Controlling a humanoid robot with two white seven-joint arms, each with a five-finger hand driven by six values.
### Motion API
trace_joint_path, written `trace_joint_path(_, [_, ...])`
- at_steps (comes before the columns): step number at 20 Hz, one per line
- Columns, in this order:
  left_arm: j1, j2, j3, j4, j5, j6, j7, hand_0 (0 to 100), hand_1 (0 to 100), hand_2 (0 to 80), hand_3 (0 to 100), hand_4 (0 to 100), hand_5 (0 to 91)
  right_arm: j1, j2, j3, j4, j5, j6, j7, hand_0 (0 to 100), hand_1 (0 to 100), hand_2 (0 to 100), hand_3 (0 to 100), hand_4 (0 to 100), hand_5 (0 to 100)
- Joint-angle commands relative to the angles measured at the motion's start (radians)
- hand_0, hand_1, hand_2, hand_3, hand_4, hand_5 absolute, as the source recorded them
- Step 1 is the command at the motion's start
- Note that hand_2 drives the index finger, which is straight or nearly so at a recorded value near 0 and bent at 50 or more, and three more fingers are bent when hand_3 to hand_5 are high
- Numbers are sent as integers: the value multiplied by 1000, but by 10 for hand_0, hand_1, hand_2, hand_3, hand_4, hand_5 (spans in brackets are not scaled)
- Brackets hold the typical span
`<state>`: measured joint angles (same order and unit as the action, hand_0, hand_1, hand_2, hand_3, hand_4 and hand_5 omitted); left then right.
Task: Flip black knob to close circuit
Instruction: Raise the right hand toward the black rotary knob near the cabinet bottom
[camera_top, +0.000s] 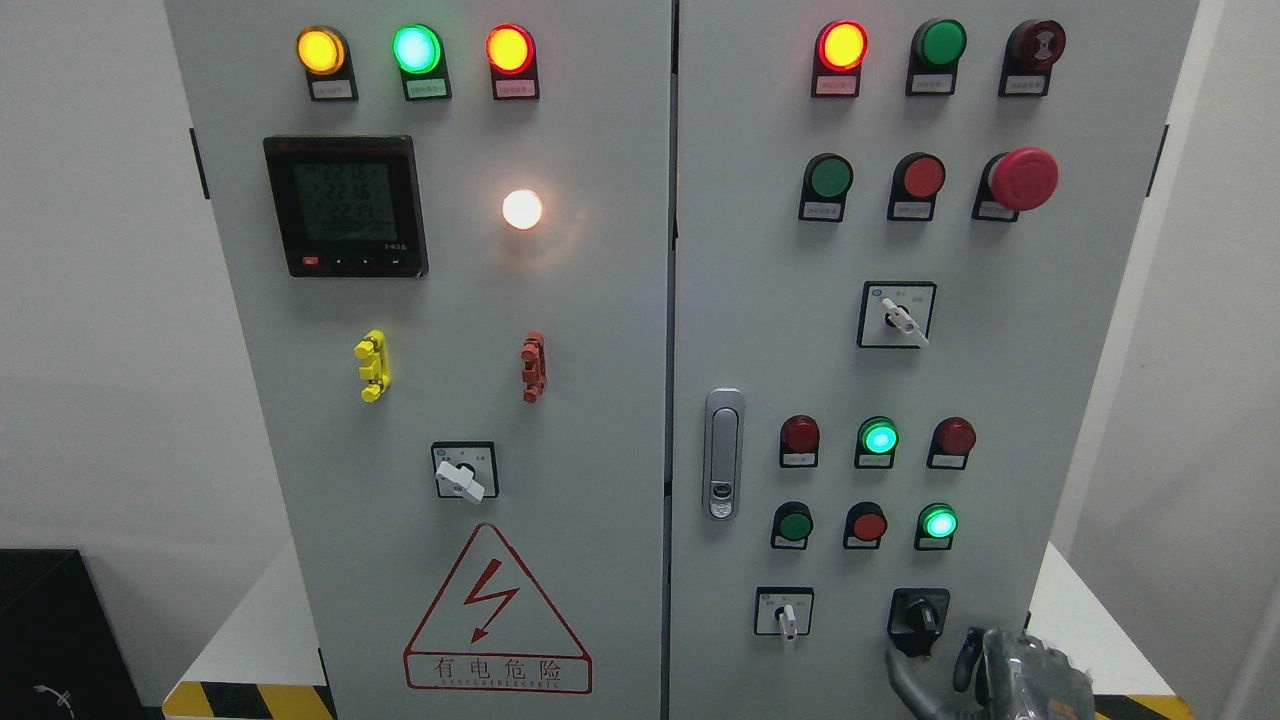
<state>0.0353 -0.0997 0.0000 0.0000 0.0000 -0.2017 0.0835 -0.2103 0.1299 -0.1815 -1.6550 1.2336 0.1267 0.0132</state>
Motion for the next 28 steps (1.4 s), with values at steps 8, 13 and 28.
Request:
trace_joint_path(8, [0,0,-21,21,-22,-1,1,0,0,0,0,0,0,-29,1,-9,31,12,16,1,0,199,774,962,751,762])
trace_joint_path(13, [0,0,-21,21,-22,-1,1,0,0,0,0,0,0,-32,-1,-10,31,12,16,2,0,208,775,962,751,761])
trace_joint_path(28, [0,0,-21,21,-22,-1,1,0,0,0,0,0,0,-35,-9,-49,26,6,17,4,0,227,775,961,751,760])
